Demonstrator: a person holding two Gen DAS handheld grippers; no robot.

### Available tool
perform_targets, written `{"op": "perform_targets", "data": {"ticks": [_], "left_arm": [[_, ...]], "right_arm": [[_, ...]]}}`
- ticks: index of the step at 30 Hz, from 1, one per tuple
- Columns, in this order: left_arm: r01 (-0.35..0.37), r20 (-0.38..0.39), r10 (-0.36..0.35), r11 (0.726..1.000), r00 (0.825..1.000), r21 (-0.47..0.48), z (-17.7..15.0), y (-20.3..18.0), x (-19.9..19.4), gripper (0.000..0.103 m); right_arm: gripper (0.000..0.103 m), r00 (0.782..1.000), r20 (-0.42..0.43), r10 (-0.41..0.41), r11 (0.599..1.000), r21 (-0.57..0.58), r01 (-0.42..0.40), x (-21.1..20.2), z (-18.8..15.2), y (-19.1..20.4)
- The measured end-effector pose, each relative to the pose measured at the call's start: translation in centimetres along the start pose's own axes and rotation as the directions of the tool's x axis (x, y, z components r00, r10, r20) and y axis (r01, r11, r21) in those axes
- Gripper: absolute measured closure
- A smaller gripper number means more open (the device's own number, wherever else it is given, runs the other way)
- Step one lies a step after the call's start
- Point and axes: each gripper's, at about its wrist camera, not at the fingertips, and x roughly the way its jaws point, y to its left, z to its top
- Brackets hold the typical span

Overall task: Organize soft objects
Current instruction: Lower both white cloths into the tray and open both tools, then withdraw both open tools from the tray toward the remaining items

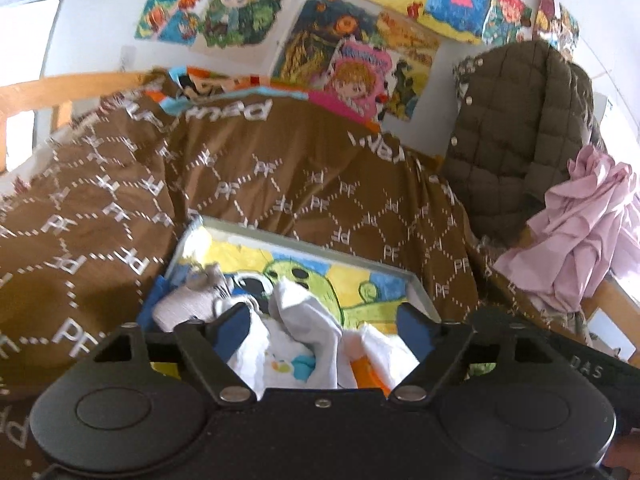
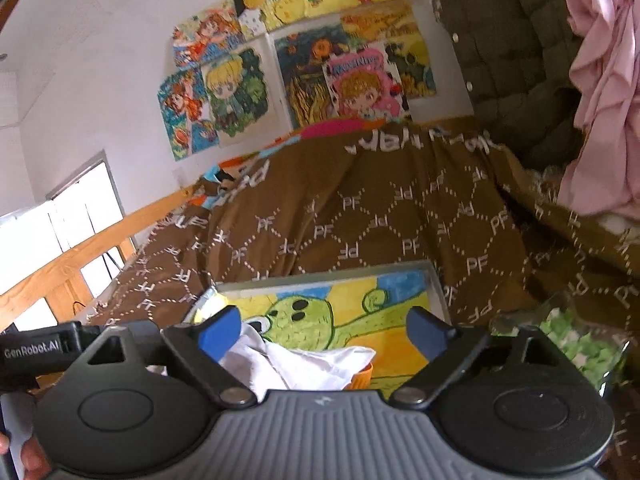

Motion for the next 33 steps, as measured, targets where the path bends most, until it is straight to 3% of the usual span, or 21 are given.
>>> {"op": "perform_targets", "data": {"ticks": [4,8,16,33], "left_arm": [[-0.022,0.056,0.022,1.000,0.998,0.000,0.4,-0.3,-2.3,0.009],[-0.051,0.118,0.051,0.999,0.992,0.001,0.4,-0.9,-4.8,0.002],[-0.092,0.179,0.085,0.995,0.980,0.033,-0.7,-2.8,-9.0,0.001],[-0.141,0.206,0.120,0.986,0.971,0.090,-5.9,-5.1,-16.4,0.001]], "right_arm": [[0.000,0.999,0.037,0.008,1.000,-0.002,-0.008,-2.1,0.5,0.4],[0.000,0.998,0.060,-0.008,1.000,-0.012,0.008,-4.1,0.6,0.8],[0.000,0.989,0.128,-0.071,0.996,-0.040,0.077,-8.4,0.2,1.7],[0.000,0.976,0.169,-0.134,0.979,-0.131,0.157,-16.8,-3.0,3.8]]}}
